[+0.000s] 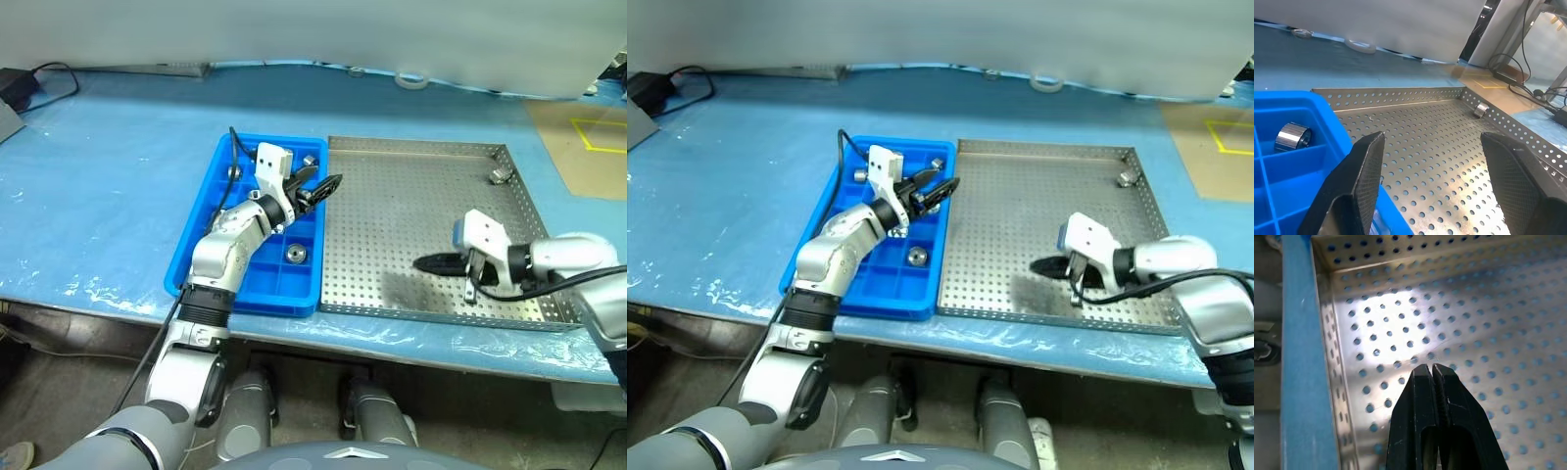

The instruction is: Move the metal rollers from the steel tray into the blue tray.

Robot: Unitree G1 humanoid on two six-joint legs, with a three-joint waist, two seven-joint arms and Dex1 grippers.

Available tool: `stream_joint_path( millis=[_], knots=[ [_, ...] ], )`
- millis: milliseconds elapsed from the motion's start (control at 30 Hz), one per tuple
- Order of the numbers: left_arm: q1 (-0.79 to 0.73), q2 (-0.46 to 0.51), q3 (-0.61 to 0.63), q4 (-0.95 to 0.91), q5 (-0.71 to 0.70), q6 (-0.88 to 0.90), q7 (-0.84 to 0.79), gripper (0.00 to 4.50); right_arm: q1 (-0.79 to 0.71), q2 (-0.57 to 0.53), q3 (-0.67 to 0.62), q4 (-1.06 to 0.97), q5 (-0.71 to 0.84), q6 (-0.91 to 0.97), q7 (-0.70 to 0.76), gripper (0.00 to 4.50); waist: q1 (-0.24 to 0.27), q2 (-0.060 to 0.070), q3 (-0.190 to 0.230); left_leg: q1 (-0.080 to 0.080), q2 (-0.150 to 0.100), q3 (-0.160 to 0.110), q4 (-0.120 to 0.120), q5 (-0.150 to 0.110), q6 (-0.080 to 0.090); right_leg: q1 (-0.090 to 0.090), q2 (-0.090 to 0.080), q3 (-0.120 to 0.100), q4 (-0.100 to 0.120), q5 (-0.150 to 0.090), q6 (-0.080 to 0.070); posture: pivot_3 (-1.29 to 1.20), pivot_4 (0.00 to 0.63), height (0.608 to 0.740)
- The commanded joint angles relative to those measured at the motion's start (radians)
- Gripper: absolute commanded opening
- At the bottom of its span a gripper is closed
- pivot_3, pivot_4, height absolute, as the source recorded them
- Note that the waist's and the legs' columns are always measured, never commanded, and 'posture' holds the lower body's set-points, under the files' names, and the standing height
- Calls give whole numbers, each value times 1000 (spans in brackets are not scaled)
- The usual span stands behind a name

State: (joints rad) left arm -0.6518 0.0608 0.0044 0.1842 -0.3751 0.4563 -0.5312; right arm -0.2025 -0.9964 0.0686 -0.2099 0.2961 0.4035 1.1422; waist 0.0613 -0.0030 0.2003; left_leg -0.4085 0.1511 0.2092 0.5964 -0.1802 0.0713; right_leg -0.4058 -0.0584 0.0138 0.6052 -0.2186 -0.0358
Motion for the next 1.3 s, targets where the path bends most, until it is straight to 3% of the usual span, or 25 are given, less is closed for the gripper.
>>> stream_joint_path(
  millis=[33, 500, 833, 1300],
  knots=[
    [18, -6, -9, -72, -16, 11, 4, 3334, 30, -23, 5, -31, -47, -48, 6, 45, 0, 0, 0, 0, 0, 0, 0, 0, 0, 0, 0, 0, 0, 0, 0, -120, 150, 740],
    [72, -39, -22, -116, -15, 41, 38, 3334, 241, -42, 44, -43, -103, -142, 71, 45, 10, 0, 0, 0, 0, -4, -3, -1, -2, 3, -1, -6, -4, -3, 2, -137, 150, 740],
    [63, -49, -19, -94, -9, 29, 45, 3334, 232, -29, 96, 119, -155, -297, 147, 45, 17, 0, -1, -2, 0, -9, -3, -6, 0, 6, -3, -15, -5, -9, -1, -136, 150, 740],
    [57, -48, -17, -82, -9, 22, 49, 3334, 261, -46, 97, 109, -119, -355, 247, 45, 28, 1, -2, -3, -1, -11, -2, -8, 1, 10, -9, -26, 0, -17, -6, -128, 150, 740]
  ],
)
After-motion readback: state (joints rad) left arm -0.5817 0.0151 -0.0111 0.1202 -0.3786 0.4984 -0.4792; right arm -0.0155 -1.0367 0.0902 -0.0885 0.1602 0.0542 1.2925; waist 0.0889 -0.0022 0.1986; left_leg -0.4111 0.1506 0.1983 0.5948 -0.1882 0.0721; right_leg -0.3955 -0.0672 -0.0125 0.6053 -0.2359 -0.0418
